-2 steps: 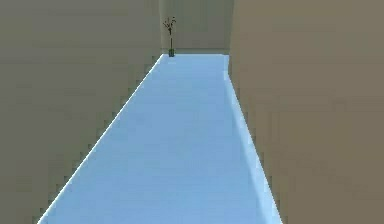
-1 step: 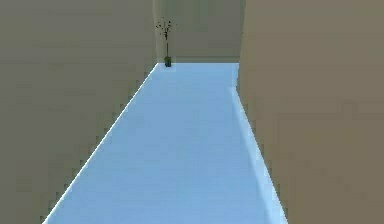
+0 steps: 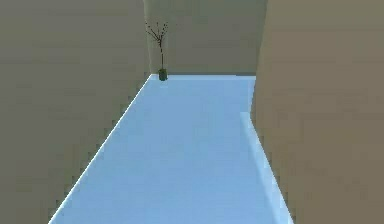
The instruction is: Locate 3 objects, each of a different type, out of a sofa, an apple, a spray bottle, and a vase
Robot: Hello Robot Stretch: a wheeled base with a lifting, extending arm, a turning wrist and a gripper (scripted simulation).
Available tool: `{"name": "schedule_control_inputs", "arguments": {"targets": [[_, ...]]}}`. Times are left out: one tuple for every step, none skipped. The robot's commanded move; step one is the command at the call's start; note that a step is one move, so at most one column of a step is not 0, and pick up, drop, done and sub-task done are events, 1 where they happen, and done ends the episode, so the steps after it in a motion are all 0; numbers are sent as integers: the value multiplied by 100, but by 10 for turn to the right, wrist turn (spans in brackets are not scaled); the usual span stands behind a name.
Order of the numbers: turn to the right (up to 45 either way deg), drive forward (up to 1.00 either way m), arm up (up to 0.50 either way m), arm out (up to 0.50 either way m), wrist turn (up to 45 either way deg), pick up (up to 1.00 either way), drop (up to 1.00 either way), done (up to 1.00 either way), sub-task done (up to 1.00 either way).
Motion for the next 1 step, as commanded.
{"name": "schedule_control_inputs", "arguments": {"targets": [[30, 0, 0, 0, 0, 0, 0, 0, 0]]}}
